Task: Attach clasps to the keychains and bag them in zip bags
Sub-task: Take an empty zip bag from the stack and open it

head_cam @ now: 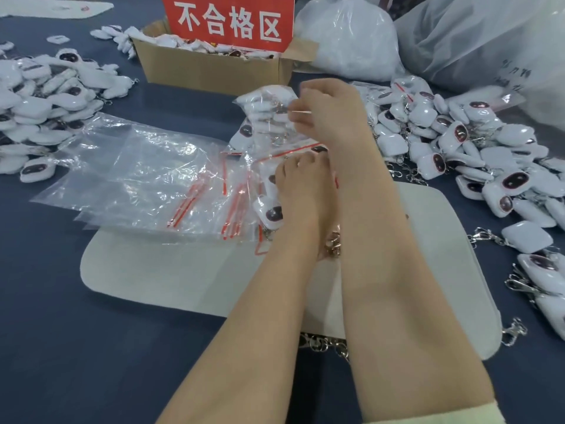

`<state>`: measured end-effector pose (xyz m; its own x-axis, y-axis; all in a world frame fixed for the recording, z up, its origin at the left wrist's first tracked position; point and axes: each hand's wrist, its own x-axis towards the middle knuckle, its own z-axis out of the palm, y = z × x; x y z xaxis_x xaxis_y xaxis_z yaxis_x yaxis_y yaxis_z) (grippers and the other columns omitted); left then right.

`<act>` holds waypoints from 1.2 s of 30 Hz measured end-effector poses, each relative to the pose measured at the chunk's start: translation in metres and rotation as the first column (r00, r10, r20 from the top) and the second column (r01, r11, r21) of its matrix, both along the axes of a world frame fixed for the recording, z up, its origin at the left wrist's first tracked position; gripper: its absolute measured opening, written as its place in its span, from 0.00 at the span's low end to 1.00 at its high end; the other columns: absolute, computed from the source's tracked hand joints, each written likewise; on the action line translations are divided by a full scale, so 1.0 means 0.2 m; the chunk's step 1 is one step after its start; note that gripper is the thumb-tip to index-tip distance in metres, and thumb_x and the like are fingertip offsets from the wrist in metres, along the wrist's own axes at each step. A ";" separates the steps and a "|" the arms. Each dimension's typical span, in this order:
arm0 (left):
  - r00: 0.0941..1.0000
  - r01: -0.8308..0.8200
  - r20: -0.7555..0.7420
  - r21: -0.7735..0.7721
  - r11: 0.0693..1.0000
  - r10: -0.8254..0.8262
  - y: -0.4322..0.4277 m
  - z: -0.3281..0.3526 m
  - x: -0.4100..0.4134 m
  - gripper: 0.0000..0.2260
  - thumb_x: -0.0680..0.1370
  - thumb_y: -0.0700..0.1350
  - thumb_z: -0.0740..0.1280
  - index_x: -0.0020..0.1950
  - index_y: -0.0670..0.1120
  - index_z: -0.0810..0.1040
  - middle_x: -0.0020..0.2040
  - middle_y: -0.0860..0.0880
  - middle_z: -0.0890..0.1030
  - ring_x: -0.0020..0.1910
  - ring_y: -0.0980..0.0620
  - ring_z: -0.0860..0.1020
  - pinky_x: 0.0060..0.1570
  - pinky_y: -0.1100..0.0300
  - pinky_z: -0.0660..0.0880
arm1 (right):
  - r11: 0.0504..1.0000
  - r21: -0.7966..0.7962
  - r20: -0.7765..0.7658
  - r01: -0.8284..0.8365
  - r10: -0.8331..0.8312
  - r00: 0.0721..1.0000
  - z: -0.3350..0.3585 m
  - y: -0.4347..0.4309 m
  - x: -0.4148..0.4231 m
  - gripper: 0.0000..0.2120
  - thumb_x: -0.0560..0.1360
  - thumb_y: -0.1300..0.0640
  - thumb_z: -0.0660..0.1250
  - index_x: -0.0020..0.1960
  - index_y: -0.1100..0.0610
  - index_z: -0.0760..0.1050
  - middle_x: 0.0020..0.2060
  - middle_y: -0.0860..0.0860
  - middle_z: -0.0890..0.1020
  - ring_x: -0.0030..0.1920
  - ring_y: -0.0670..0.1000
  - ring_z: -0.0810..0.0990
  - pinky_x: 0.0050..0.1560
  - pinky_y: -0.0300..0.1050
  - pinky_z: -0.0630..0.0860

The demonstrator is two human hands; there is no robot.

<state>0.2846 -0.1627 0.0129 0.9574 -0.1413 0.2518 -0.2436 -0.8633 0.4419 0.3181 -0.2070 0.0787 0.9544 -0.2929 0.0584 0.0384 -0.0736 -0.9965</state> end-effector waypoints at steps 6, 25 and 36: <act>0.998 -0.014 0.062 -0.115 0.993 0.022 -0.01 0.01 -0.07 0.11 0.77 0.49 0.60 0.53 0.46 0.77 0.53 0.45 0.80 0.57 0.43 0.73 0.58 0.53 0.62 | 0.967 -0.173 -0.067 0.185 -0.199 0.978 -0.11 -0.15 -0.08 0.09 0.77 0.63 0.58 0.43 0.53 0.74 0.39 0.52 0.83 0.44 0.54 0.82 0.56 0.53 0.79; 0.996 0.001 0.084 -0.310 0.951 0.027 -0.06 -0.03 -0.14 0.10 0.77 0.50 0.61 0.47 0.46 0.78 0.40 0.48 0.80 0.44 0.45 0.77 0.52 0.49 0.73 | 0.628 -0.770 -0.066 0.117 -0.260 0.963 -0.39 -0.40 -0.31 0.20 0.77 0.58 0.61 0.69 0.49 0.70 0.64 0.56 0.75 0.65 0.58 0.72 0.65 0.53 0.68; 0.996 0.000 0.087 -0.318 0.948 0.029 -0.07 -0.03 -0.12 0.12 0.76 0.52 0.61 0.49 0.46 0.79 0.44 0.48 0.81 0.48 0.45 0.77 0.52 0.49 0.73 | 0.557 -0.831 -0.052 -0.018 -0.045 0.998 -0.40 -0.37 -0.26 0.15 0.77 0.57 0.61 0.63 0.52 0.76 0.62 0.52 0.77 0.66 0.56 0.70 0.67 0.53 0.66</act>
<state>0.2611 -0.1759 0.0066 0.9302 -0.0266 0.3660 -0.2833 -0.6859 0.6703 0.2662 -0.2810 -0.0017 0.9612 -0.1574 0.2265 -0.0261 -0.8694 -0.4934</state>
